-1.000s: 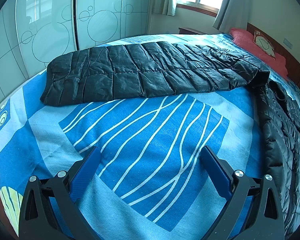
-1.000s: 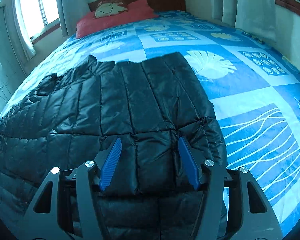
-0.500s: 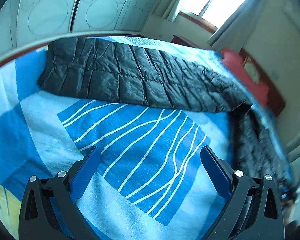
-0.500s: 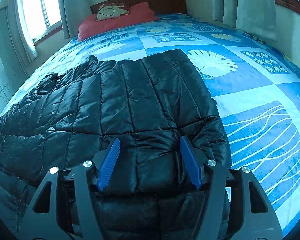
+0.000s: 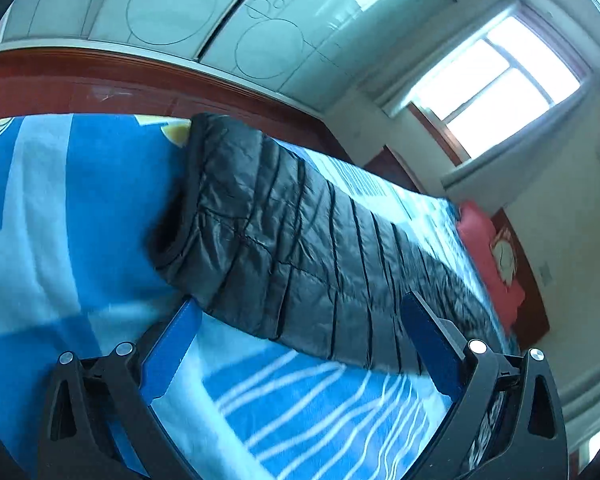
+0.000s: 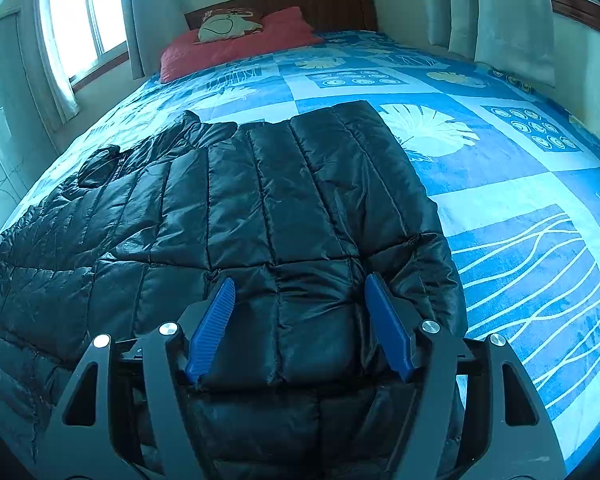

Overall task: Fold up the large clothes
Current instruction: 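Grasp the other sleeve cuff with the left tool while the right tool holds the jacket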

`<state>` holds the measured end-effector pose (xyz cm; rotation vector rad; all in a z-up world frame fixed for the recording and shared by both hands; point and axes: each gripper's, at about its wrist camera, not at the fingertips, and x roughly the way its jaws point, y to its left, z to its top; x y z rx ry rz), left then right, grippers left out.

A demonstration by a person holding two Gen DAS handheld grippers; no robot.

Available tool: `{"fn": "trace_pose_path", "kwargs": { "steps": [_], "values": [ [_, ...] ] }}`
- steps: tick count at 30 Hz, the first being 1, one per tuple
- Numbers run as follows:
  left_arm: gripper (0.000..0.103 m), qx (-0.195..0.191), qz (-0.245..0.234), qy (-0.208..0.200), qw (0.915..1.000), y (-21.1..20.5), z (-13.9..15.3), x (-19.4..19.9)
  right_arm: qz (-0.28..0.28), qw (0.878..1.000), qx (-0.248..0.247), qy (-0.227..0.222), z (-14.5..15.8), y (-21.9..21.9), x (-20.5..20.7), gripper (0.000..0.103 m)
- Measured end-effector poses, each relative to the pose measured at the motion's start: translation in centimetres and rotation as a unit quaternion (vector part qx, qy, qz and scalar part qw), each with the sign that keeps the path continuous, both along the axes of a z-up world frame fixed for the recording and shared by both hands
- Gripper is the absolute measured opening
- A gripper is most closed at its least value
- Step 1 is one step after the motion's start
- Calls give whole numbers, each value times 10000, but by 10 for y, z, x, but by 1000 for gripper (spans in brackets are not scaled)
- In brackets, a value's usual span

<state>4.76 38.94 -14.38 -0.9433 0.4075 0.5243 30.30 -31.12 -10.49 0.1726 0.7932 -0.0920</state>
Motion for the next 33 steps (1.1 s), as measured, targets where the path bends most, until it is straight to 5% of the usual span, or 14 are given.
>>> {"fn": "trace_pose_path", "kwargs": {
  "steps": [2,4,5,10,18,20,22,25,33],
  "values": [
    [97,-29,117,-93,9999,7,2,2,3,10000,7,-5,0,0,0,68],
    [72,-191,427,-89,9989,13,1,-2,8,10000,10,-15,1,0,0,68],
    [71,-326,544,-124,9979,14,-2,-7,9,10000,11,-20,1,0,0,68],
    [73,-527,779,-358,9949,11,0,-23,14,10000,15,-25,1,0,0,68],
    [85,-273,1029,-334,9938,32,3,-6,13,10000,26,-39,2,0,0,68],
    [77,-237,1127,-345,9927,32,6,-6,14,10000,23,-37,2,0,0,68],
    [45,-229,1253,-180,9917,34,4,-7,12,10000,18,-40,2,0,0,68],
    [17,-250,1443,4,9892,42,-2,-10,13,10000,17,-42,2,0,0,68],
    [6,409,1209,211,9916,30,31,16,15,10000,21,-47,2,0,0,68]
  ]
}}
